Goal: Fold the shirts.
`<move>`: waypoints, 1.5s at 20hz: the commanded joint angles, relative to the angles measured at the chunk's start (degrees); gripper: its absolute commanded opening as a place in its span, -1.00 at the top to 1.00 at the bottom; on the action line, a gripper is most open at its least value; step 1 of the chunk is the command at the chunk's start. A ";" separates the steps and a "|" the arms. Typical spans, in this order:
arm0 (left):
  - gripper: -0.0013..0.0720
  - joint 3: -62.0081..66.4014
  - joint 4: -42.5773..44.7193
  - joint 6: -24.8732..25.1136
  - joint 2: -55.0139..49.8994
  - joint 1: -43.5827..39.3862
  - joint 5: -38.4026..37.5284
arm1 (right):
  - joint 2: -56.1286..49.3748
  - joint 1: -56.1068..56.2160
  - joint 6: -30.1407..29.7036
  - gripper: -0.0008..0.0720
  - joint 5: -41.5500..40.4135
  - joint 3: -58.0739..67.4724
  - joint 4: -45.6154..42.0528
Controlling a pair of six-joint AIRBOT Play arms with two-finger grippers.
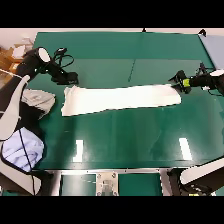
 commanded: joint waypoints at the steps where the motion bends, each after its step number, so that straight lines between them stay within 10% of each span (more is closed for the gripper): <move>1: -0.85 5.05 1.38 0.68 -2.27 0.26 3.39 | -4.46 -2.05 -5.09 -0.20 4.85 10.45 0.55; 4: -0.85 12.09 3.39 -0.98 -2.27 1.33 -4.85 | -4.52 -6.97 -6.34 -0.21 14.93 14.34 -7.50; 9: -0.85 14.58 0.09 -2.40 -2.32 1.57 -10.47 | -6.93 -9.38 -15.08 -0.79 21.75 7.10 -8.68; 14: -0.85 14.58 -4.02 -2.40 -2.32 1.55 -12.00 | -11.74 -9.33 -21.57 -0.78 21.94 6.60 -1.97; 19: -0.83 14.58 -9.18 -2.32 -2.32 1.55 -13.75 | -16.57 -8.87 -21.77 0.49 23.47 10.99 -1.88; 21: 0.52 14.58 -12.81 -0.70 -2.32 1.55 -13.16 | -16.90 -8.09 -23.19 0.94 24.55 11.17 -1.90; 22: 0.89 14.58 -14.95 -0.13 -2.34 1.40 -12.90 | -16.83 -7.93 -23.17 0.94 25.44 11.54 -1.84; 30: 0.89 14.43 -17.94 -0.42 -10.56 -15.08 -0.35 | -9.01 -8.70 -20.68 0.94 37.13 19.43 -1.86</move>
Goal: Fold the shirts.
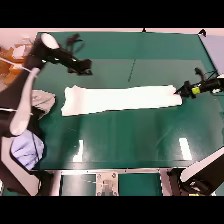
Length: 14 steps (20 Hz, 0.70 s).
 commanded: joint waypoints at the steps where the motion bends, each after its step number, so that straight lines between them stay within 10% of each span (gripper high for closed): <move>1: 0.89 -0.02 -3.34 0.15 -6.40 -10.03 10.14 | 6.12 -0.02 2.01 0.94 6.51 1.95 1.46; 14: 0.89 0.28 -19.93 -0.24 -18.08 -26.86 30.84 | 27.12 0.15 3.34 0.94 12.15 1.92 15.04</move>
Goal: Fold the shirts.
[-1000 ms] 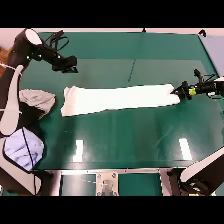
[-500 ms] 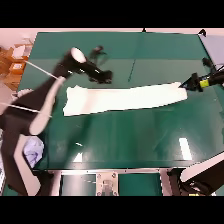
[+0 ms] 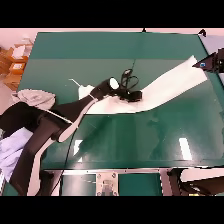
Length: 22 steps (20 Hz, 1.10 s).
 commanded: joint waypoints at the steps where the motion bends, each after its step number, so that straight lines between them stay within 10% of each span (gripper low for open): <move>1: 0.89 0.09 -4.09 -0.09 -0.92 -1.57 3.96 | 2.16 0.07 0.13 0.94 0.35 -0.20 2.29; 5: 0.89 5.16 -4.20 -0.09 -0.74 1.25 -2.03 | 2.19 0.07 1.38 0.94 0.35 -0.26 2.16; 14: 0.89 9.07 -4.68 0.98 13.22 27.50 -42.21 | 2.21 15.93 11.32 0.94 -1.99 -1.49 2.32; 22: 0.89 8.81 -5.42 1.53 18.60 42.01 -51.71 | -0.85 48.50 15.58 0.94 -38.60 -13.29 2.16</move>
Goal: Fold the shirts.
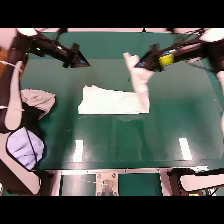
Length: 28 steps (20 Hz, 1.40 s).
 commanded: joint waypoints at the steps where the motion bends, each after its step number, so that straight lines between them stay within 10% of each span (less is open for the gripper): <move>1: 0.89 -0.11 0.02 1.16 1.14 4.74 -4.57 | -3.43 15.13 1.27 0.94 -23.43 -5.42 -0.04; 3: 0.89 -0.11 0.04 3.23 1.14 5.14 -5.49 | -8.13 22.62 1.14 0.92 -36.09 -6.40 -0.04; 6: 0.89 -0.11 0.07 4.07 1.14 5.14 -5.57 | -16.41 31.52 0.57 -0.64 -49.31 -6.21 -0.24; 17: 0.89 -0.11 0.09 5.33 1.14 5.14 -6.78 | -5.97 -4.44 0.83 -0.64 -9.42 -7.30 -16.13; 28: 0.89 -0.11 0.09 5.27 1.14 5.14 -5.92 | -14.40 -7.21 -10.01 -0.63 -11.23 -24.11 -1.27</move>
